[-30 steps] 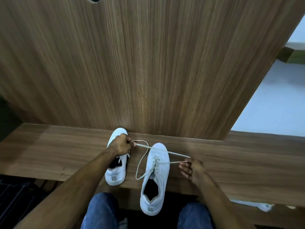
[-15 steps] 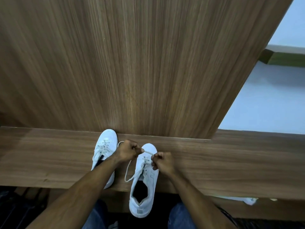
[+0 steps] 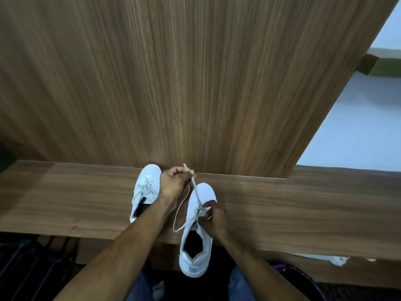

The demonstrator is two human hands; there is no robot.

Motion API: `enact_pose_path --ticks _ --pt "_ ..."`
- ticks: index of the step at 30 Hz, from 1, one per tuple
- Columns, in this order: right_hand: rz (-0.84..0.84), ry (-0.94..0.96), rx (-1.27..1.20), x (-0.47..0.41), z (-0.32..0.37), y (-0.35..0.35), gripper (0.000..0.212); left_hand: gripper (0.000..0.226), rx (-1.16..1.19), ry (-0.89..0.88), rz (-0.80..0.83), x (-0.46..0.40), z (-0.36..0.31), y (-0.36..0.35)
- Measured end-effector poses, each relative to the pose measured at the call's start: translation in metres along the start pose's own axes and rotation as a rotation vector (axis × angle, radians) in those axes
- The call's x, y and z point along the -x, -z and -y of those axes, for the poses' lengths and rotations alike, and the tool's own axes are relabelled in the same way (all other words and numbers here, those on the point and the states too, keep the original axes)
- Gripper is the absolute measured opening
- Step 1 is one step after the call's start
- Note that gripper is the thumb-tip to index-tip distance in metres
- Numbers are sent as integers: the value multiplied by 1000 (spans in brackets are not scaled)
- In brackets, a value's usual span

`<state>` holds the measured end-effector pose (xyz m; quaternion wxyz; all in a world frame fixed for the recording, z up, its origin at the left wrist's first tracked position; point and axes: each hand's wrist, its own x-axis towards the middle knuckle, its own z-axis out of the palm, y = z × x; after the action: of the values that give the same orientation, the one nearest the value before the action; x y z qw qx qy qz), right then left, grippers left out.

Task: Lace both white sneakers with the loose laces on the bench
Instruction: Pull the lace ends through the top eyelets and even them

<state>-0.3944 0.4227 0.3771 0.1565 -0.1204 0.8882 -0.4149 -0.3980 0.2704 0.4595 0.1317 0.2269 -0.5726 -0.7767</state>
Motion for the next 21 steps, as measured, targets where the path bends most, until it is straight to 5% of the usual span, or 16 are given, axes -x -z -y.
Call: enact_pose_path --ticks 3,7,13,21 --pt "78 -6 175 12 -4 -7 44 14 -559 -320 86 -9 14 12" --pt "52 -56 221 11 -5 -6 32 24 -1171 -459 398 -7 28 28" --pt "26 -128 14 -3 -22 -8 29 25 -1435 -427 545 17 48 28" --pt "15 -232 -224 -8 -32 -6 38 30 -1679 -400 388 26 63 15"
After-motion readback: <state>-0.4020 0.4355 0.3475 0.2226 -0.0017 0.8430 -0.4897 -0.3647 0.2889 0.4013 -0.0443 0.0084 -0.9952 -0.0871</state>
